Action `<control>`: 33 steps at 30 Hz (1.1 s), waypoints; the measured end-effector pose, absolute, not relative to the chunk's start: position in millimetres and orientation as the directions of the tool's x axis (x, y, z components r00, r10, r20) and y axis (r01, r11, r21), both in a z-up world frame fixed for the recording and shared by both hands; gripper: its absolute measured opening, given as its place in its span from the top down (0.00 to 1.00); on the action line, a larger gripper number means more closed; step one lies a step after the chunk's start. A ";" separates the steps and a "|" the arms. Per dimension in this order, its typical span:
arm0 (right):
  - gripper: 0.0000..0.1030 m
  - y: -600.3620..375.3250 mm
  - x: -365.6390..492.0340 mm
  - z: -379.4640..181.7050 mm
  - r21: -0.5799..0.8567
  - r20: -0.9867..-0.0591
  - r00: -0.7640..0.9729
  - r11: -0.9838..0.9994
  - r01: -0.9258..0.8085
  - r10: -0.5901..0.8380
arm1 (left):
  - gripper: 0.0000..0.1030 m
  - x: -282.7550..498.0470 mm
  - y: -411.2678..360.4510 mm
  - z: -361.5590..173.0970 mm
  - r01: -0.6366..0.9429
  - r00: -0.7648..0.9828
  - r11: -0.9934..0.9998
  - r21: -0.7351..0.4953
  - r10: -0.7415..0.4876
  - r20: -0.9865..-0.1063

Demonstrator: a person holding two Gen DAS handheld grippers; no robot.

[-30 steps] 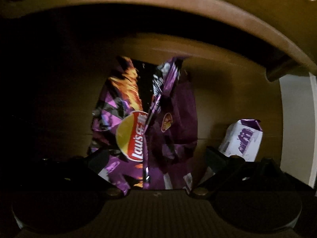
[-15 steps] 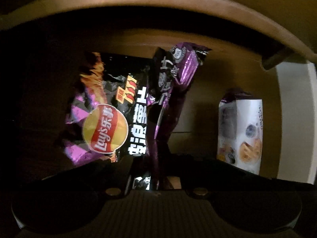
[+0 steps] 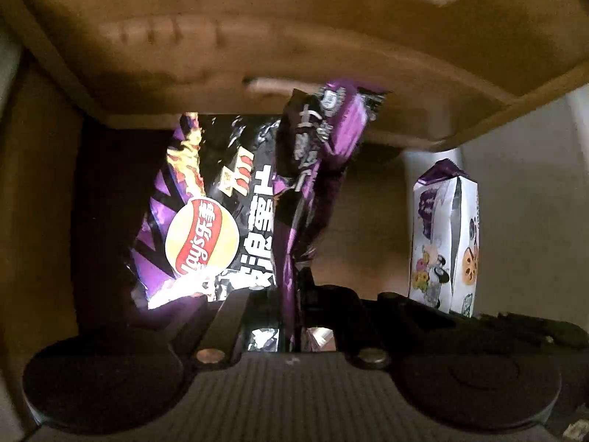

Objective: Collect trash
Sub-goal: 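Lift the chip bags and biscuit packet with both grippers over the wastebasket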

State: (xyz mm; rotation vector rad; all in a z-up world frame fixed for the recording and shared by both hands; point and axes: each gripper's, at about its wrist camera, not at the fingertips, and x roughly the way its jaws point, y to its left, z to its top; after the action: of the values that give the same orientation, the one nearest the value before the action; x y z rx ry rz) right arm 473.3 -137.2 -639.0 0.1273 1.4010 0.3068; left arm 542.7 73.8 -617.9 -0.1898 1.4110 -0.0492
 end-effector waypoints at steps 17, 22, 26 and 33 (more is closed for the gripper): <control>1.00 -121.2 444.8 -277.2 0.273 -0.888 0.300 0.924 -0.269 0.349 | 0.93 465.8 76.5 -260.7 0.099 0.354 0.975 -0.197 -0.220 -0.909; 1.00 -113.3 445.6 -194.9 0.267 -0.853 0.361 0.909 -0.321 0.378 | 0.93 439.1 84.7 -183.0 0.146 0.443 0.966 -0.213 -0.256 -0.859; 1.00 -106.5 445.6 -139.9 0.257 -0.819 0.415 0.900 -0.352 0.396 | 0.93 422.1 93.8 -120.7 0.194 0.522 0.956 -0.220 -0.290 -0.802; 1.00 -86.1 461.6 -61.9 0.237 -0.754 0.507 0.893 -0.382 0.418 | 0.93 425.8 115.7 -38.1 0.236 0.632 0.952 -0.197 -0.304 -0.713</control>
State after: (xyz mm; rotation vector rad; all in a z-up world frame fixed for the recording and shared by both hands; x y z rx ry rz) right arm 461.6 -86.1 -61.9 0.0418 0.9202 0.4823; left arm 425.8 115.7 -38.1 -0.0880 0.8315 -0.3094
